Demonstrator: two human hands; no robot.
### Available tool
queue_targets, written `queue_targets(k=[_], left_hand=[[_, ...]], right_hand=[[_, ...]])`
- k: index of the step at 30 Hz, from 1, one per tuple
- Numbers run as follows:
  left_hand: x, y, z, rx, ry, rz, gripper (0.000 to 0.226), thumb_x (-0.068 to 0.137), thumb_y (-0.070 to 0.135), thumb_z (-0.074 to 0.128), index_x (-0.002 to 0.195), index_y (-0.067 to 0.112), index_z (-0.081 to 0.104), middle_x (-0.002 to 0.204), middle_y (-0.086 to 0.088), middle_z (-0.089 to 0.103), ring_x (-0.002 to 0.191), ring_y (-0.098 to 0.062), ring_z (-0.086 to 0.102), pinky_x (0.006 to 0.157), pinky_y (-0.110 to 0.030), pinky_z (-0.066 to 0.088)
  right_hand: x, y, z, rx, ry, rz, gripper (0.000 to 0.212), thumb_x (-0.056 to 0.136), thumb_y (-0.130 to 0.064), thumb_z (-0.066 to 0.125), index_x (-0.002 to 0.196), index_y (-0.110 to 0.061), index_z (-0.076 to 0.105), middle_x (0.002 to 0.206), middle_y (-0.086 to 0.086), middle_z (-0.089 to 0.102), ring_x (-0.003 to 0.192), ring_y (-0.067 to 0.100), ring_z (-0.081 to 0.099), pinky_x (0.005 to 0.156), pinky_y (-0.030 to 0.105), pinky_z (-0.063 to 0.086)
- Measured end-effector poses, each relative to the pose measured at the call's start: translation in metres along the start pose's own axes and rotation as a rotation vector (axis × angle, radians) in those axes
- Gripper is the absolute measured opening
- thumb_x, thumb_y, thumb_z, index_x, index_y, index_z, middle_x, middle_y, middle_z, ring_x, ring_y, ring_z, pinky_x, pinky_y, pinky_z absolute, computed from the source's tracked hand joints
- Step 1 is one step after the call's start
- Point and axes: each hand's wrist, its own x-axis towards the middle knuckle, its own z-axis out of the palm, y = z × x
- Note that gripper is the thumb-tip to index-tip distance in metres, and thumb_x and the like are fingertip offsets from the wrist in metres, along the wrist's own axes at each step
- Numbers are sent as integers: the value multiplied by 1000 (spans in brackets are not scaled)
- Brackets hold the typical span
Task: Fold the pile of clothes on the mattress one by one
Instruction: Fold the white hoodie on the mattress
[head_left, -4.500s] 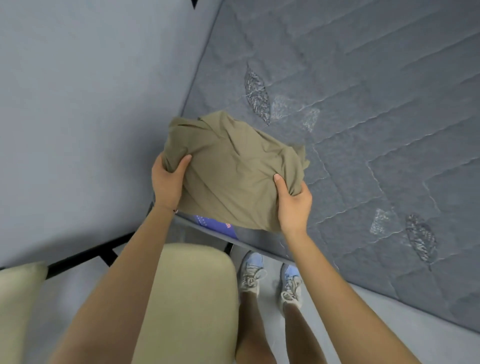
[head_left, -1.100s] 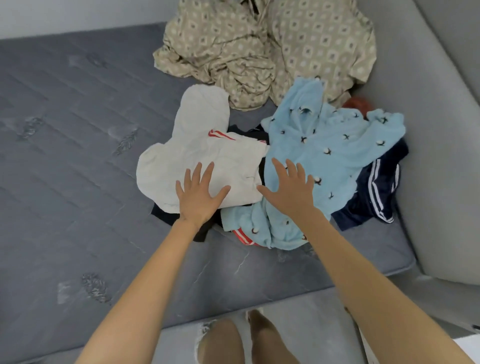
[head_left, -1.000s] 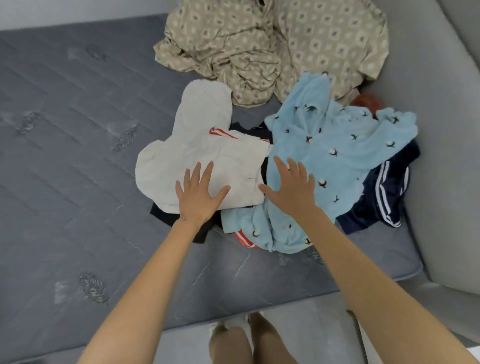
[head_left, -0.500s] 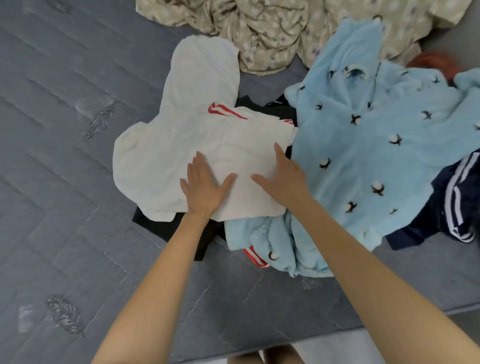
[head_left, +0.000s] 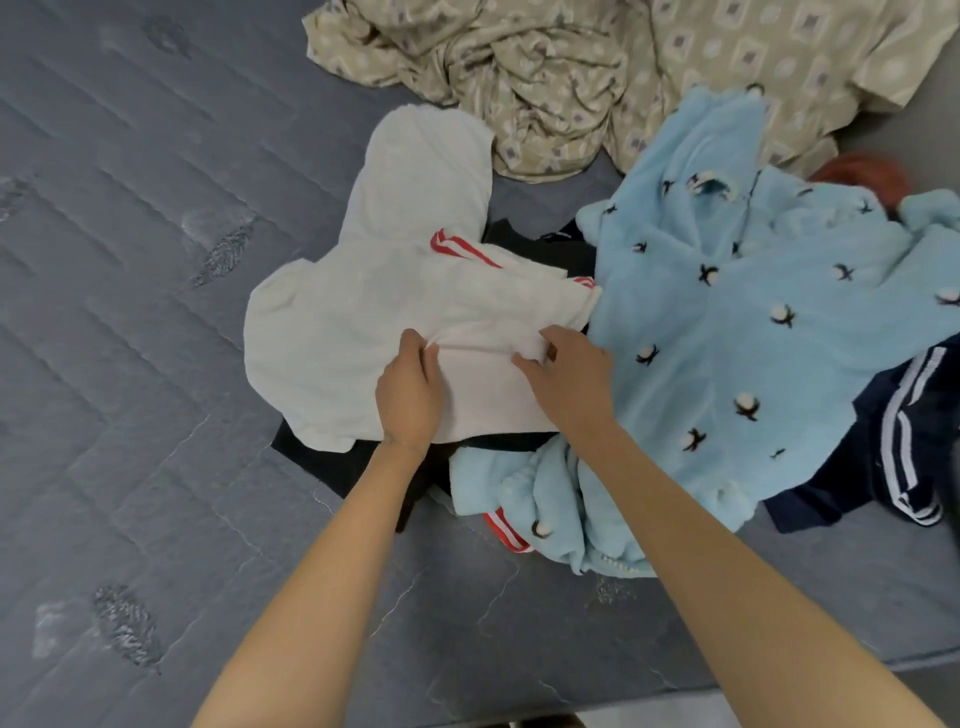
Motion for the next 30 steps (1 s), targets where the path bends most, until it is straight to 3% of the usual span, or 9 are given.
queue_targets(k=[2,4,7,11,16,21,24,30], left_hand=[[1,17,-27,-45,31,-39,19,103,22,40,88,10,40,64,4,45,55,-12,43,46,-22,25],[2,36,-57,-103,71,-70,20,103,23,40,88,10,39,65,6,45,56,-8,43,47,-22,24],[1,62,-103,-153,136,-86,20,103,23,41,88,10,39,65,8,45,58,-13,43,52,-27,24],[-13,86,-167,-184,209,-67,21,102,24,45,85,10,42,62,7,45,59,-15,42,56,-28,22],[-37,94,-238,-259,258,-65,24,101,27,47,84,9,45,62,5,46,60,-16,42,58,-32,31],[-55,80,-306,-290,335,-52,23,100,23,49,82,9,45,59,8,42,63,-22,42,65,-38,35],[-64,56,-348,-323,388,-62,25,99,23,52,79,11,44,57,10,41,57,-14,40,62,-36,34],[-72,-13,-443,-362,436,-33,31,97,24,56,70,21,41,56,12,40,56,-8,40,60,-30,35]], right_hand=[[-6,-26,-19,32,71,-80,31,85,-35,68,72,-19,45,67,-8,42,70,15,45,76,42,43],[-13,-55,-39,52,130,-141,31,81,-36,71,67,-16,52,71,-3,43,70,18,45,70,43,44],[-25,-93,-66,113,167,-217,28,80,-36,70,75,-9,62,84,2,47,78,21,46,70,35,40],[-50,-147,-100,276,61,-201,32,95,-31,57,72,-18,40,66,-8,39,61,7,38,59,25,31],[-85,-215,-121,361,22,-152,30,100,-38,47,84,-12,43,68,-9,44,63,9,44,63,28,32],[-117,-280,-117,435,8,-204,32,99,-41,48,90,-10,51,76,-9,52,75,14,52,68,29,37],[-136,-323,-105,438,-7,-253,32,97,-42,51,90,-11,54,76,-10,53,73,8,51,64,26,37],[-187,-412,-54,482,65,-312,34,93,-40,54,81,-8,52,71,-7,53,72,12,52,67,28,40]])
